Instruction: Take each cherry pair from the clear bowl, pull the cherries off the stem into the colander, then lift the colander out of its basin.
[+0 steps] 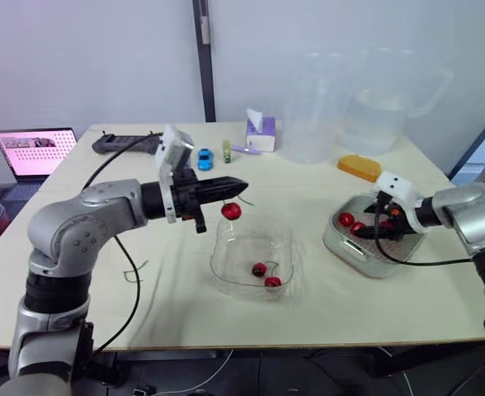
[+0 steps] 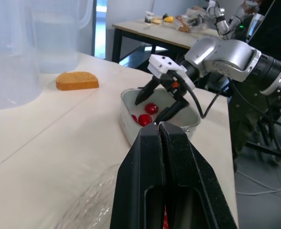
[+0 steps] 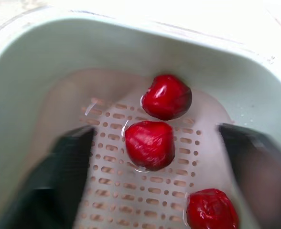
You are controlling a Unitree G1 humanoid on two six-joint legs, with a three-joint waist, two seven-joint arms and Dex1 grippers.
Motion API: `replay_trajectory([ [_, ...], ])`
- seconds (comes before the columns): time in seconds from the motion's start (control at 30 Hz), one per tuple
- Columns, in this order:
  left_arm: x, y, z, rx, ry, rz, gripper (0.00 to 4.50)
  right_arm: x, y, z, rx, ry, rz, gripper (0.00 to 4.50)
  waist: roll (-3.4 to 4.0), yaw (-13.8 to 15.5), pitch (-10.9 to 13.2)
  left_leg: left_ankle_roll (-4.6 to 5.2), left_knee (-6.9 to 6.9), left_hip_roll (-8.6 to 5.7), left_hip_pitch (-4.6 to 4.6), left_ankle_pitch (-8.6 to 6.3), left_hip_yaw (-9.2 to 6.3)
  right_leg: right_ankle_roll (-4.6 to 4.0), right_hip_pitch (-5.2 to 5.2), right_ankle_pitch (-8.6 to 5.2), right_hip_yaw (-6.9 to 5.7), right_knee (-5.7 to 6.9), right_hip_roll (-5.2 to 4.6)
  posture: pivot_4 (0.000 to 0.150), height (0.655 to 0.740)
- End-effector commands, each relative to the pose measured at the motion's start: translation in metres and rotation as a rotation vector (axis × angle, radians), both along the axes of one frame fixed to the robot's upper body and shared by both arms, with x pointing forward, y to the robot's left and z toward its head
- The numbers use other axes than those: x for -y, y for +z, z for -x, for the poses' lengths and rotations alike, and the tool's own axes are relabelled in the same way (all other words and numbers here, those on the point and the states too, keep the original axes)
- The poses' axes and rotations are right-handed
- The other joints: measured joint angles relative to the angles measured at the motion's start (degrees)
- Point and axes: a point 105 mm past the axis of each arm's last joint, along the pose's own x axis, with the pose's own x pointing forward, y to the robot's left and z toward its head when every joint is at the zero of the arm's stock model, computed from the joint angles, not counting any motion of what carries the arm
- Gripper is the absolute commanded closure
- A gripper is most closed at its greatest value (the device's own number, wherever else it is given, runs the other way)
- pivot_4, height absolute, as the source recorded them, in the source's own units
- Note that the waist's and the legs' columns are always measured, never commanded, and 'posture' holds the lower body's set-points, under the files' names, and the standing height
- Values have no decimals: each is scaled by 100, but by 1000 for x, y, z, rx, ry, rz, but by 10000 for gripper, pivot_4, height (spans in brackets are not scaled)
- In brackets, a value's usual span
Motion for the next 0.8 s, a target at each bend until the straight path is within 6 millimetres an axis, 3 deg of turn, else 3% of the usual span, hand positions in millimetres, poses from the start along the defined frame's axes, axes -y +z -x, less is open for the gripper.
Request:
replay_trajectory([
  [0.03,1,17,8,75,-18,24,45000,2,33,6,82,35,59,711,0,-1,0,0,0,0,0,0,0,0,0,0,0,0,0,1500,7371],
  [0.13,4,18,8,76,-29,33,45000,-55,62,23,100,225,-149,711,1,-23,0,0,-2,1,0,0,0,0,-1,0,0,0,0,1500,7371],
  [0.33,8,17,8,72,-43,29,45000,-153,71,60,66,521,-412,711,0,-10,0,0,-2,12,1,0,-7,0,0,0,-3,0,8,1500,7371],
  [0.6,11,18,9,82,-55,30,45000,-216,72,75,54,645,-644,711,-2,122,0,0,15,0,-6,0,-21,0,6,0,-5,2,-5,1500,7371],
  [0.8,14,19,11,88,-57,39,45000,-224,74,72,46,630,-721,711,-2,117,0,-1,15,-4,-6,0,-20,1,4,0,-5,3,-5,1500,7371],
])
